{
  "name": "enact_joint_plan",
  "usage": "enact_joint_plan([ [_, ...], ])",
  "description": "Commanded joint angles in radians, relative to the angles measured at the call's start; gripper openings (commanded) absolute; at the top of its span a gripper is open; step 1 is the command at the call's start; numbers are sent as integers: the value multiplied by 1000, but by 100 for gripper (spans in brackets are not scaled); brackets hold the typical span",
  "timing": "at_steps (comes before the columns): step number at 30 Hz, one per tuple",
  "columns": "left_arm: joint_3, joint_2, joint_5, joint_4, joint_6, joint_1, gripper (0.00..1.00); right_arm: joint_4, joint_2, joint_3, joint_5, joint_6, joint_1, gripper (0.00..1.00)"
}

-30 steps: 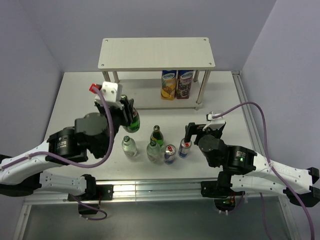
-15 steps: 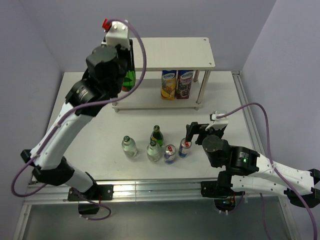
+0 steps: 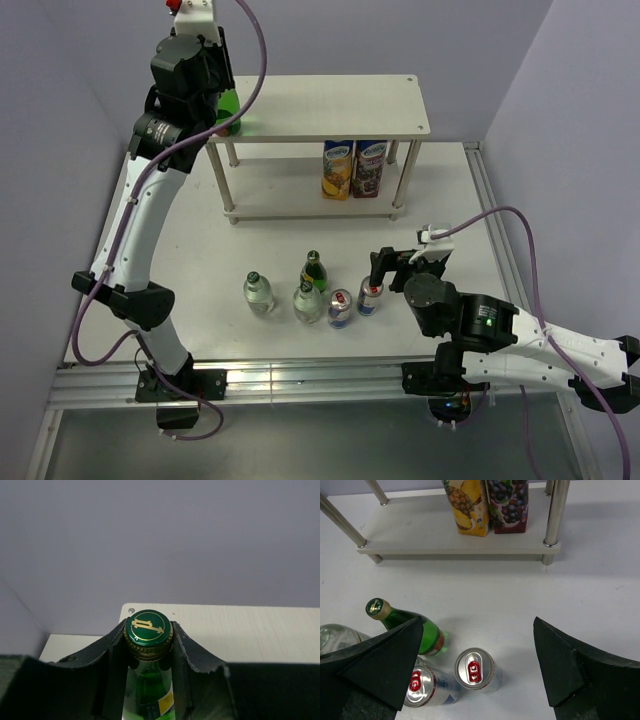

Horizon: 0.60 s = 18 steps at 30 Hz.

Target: Place and organize the beverage onto the shelf

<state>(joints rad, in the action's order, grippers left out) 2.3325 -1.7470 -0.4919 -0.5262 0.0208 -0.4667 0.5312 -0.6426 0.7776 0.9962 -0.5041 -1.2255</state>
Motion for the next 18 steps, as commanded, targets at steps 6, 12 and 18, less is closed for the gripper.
enact_joint_plan([
  [6, -28, 17, 67, 331, 25, 34, 0, -34, 21, -3, 15, 3, -12, 97],
  [12, -67, -17, 69, 383, 21, 36, 0, -24, 23, 0, 21, -4, -12, 97],
  [18, -62, -49, 64, 408, 10, 37, 0, -22, 26, -1, 22, -7, -17, 97],
])
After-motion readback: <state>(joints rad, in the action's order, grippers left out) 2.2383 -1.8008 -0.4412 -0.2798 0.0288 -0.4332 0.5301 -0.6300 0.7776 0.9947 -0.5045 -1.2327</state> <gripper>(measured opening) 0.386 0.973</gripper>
